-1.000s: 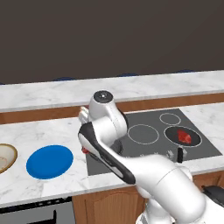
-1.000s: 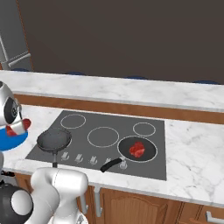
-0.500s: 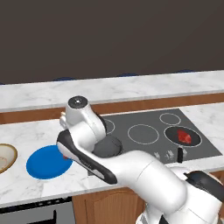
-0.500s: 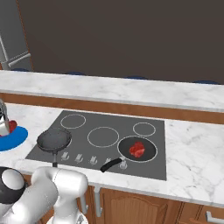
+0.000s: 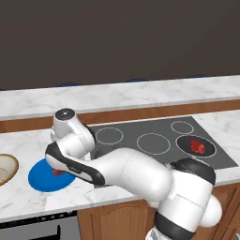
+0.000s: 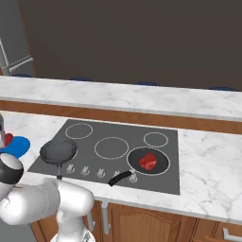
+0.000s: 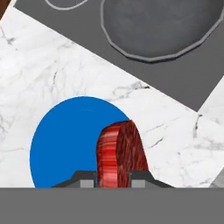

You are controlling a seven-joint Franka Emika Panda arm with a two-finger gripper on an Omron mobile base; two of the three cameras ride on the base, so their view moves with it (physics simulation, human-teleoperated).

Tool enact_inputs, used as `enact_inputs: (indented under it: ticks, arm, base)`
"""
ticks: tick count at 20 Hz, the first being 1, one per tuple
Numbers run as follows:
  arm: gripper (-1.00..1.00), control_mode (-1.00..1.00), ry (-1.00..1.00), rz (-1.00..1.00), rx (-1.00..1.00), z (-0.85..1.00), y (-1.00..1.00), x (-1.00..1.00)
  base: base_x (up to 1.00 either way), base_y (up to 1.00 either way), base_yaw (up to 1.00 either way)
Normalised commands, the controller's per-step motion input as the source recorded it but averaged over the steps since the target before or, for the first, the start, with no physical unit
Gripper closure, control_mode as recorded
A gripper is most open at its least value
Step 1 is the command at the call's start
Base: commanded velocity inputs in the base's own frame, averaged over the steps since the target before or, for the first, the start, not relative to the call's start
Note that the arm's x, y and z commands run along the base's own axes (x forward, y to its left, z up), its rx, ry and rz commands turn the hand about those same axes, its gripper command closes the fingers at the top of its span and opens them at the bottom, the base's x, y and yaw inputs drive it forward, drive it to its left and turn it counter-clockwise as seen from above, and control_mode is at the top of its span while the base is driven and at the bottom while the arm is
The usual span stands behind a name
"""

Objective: Place one of the steaks on the plate and the other in the bowl. Then place the bowl in the fridge.

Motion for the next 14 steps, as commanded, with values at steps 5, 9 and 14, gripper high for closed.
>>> enact_inputs:
  ticks: [5,9,14]
  arm:
    - [1.00,-1.00,0.08,0.00,-0.01,-0.40,0.45,0.39]
    - [1.00,-1.00,0.08,0.00,-0.02,-0.41,0.44,0.38]
    - [-1.00,-1.00,0.02,-0.03,-0.01,-0.15,0.22,0.21]
  base:
    - [0.00,0.00,0.00]
    - [0.00,0.00,0.00]
    - [0.00,0.00,0.00]
